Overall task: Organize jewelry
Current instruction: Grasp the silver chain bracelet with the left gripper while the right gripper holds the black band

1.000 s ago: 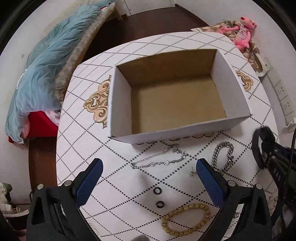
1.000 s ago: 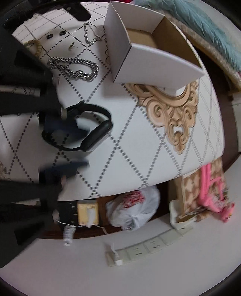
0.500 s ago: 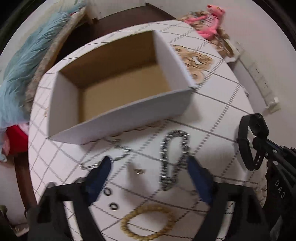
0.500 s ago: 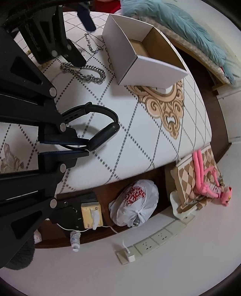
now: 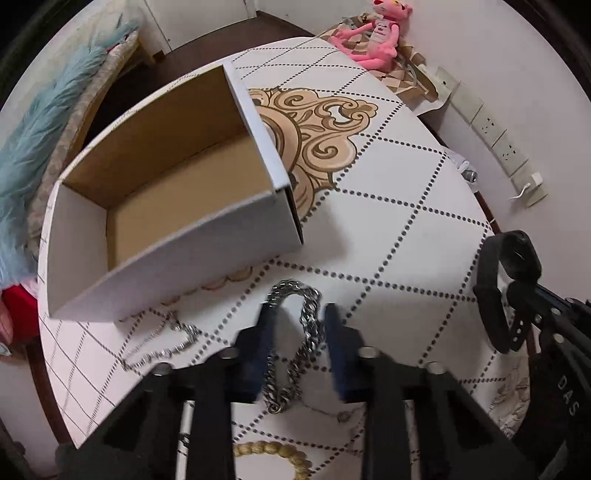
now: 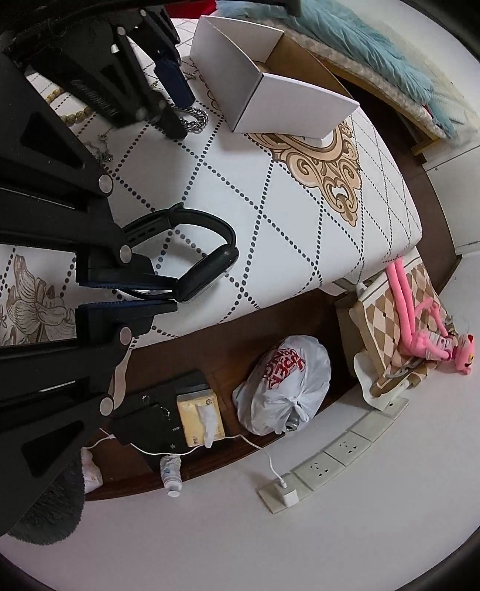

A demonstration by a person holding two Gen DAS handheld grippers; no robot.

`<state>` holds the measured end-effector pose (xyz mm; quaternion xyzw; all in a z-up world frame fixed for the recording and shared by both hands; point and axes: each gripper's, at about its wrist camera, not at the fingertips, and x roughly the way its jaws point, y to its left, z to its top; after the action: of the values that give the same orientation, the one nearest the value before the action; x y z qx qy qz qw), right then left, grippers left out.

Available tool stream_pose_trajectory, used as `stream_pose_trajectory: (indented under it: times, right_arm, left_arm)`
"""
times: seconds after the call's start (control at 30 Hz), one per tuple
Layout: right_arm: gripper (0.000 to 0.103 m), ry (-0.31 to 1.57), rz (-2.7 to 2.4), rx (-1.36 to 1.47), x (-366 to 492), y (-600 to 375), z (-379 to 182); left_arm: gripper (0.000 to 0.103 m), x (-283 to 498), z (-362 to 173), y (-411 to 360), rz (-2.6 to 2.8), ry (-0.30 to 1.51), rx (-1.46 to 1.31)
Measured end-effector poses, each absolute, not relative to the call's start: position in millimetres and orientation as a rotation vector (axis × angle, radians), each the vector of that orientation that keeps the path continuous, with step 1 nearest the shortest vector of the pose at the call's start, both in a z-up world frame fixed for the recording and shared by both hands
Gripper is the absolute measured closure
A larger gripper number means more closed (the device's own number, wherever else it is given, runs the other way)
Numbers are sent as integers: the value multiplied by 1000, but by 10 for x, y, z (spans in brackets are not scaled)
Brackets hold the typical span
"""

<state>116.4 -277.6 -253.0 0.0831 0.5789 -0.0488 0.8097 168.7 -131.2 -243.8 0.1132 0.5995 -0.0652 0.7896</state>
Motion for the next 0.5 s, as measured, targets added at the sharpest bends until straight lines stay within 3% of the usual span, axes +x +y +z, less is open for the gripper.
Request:
stream_pose_trajectory:
  times: [0.03,0.5]
  right_arm:
    - [98,1238,-105,182,1167,-2782,-2531]
    - [98,1178,-13,207,1109,-2623,-2126]
  left_arm:
    - [96,1699,-2431,-1292,-141,1288,235]
    - [103,1361,-1728,-622,-196,1198,-7]
